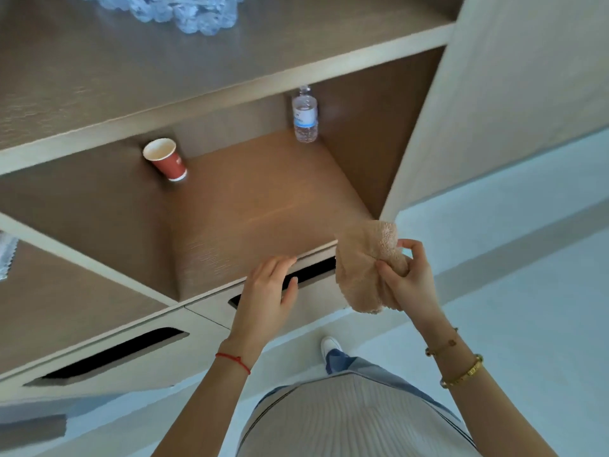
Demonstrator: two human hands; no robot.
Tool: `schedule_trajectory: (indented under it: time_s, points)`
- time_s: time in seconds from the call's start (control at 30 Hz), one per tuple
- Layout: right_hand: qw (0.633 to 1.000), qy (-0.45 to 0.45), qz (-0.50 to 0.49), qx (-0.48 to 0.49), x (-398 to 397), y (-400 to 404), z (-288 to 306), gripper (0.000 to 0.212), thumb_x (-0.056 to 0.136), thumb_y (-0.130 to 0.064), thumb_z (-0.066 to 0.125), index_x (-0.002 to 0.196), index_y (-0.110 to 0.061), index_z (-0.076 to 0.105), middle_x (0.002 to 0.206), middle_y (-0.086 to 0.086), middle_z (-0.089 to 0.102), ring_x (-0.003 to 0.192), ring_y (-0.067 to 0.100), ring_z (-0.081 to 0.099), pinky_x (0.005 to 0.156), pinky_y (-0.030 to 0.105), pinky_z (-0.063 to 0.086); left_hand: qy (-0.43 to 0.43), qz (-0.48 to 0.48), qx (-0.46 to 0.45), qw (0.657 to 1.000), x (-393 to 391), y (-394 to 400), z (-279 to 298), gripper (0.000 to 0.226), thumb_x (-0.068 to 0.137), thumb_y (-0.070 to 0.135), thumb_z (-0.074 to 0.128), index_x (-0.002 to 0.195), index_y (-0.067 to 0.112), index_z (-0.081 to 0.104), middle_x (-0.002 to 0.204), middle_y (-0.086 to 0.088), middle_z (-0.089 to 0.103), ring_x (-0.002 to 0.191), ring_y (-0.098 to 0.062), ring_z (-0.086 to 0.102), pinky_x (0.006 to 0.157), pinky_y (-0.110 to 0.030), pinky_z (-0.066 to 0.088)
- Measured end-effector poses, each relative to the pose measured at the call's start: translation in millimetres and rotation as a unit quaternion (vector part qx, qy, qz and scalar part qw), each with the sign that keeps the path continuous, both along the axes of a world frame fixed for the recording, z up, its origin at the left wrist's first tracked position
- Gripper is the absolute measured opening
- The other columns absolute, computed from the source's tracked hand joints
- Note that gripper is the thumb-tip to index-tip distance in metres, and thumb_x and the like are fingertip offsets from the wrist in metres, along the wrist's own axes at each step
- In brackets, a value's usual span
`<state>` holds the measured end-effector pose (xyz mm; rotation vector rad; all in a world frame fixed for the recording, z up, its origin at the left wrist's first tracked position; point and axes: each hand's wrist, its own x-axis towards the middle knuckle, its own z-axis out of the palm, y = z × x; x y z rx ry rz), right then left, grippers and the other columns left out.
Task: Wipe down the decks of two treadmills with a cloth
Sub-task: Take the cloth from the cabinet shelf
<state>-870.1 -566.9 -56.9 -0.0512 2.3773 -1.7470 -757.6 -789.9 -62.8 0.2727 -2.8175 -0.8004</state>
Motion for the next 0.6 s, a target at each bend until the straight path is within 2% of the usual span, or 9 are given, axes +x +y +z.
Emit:
schedule_trajectory:
  time_s: [0.17,0.23,0.37,0.47,0.53,0.6]
  points:
    - [0.993,-0.012,-0.117,-0.015,77,38,0,0.035,0.088,-0.009,0.065,0.113,-0.023,0.045,0.079,-0.003,0.068,0.065,0.011,0.065,0.053,0.027,0.055,-0.026,-0.117,0.001,0.993,17,14,4,0.033,0.096,0.015,0.057,0.129,0.008,0.061,0.127,-0.004,0.062,0.12,-0.02,0.057,0.102,-0.04,0.046]
    - [0.986,-0.021,-0.163,-0.02,110,54,-1,0.036,0.088,-0.008,0.066,0.113,-0.023,0.045,0.076,-0.008,0.068,0.065,0.011,0.066,0.056,0.028,0.057,-0.037,-0.153,0.004,0.988,26,24,6,0.035,0.097,0.018,0.056,0.13,0.008,0.06,0.129,-0.005,0.062,0.122,-0.02,0.056,0.104,-0.038,0.045]
    - [0.966,-0.018,-0.257,-0.023,173,87,-2,0.035,0.087,-0.007,0.067,0.111,-0.023,0.047,0.071,-0.008,0.068,0.059,0.0,0.065,0.05,0.015,0.051,-0.066,-0.224,0.019,0.972,44,50,11,0.035,0.099,0.024,0.054,0.132,0.012,0.059,0.131,-0.001,0.061,0.122,-0.016,0.055,0.101,-0.027,0.044]
    - [0.945,-0.033,-0.325,-0.023,215,111,-1,0.035,0.087,-0.007,0.066,0.11,-0.025,0.047,0.072,-0.005,0.068,0.057,0.003,0.064,0.047,0.019,0.05,-0.077,-0.282,0.014,0.956,50,73,16,0.033,0.099,0.024,0.054,0.13,0.013,0.061,0.128,-0.001,0.062,0.118,-0.017,0.057,0.098,-0.031,0.047]
    - [0.929,-0.039,-0.367,-0.025,239,126,0,0.035,0.086,-0.007,0.066,0.111,-0.025,0.048,0.073,-0.004,0.069,0.06,0.008,0.064,0.051,0.024,0.051,-0.077,-0.319,0.008,0.945,51,92,19,0.032,0.099,0.022,0.054,0.129,0.013,0.061,0.126,-0.002,0.063,0.117,-0.018,0.057,0.097,-0.032,0.048]
    - [0.915,-0.036,-0.4,-0.034,259,139,2,0.035,0.086,-0.007,0.066,0.11,-0.025,0.049,0.071,-0.005,0.069,0.061,0.009,0.064,0.051,0.022,0.05,-0.074,-0.348,0.005,0.935,51,113,19,0.032,0.099,0.021,0.055,0.129,0.013,0.061,0.126,-0.002,0.063,0.117,-0.018,0.057,0.097,-0.03,0.047]
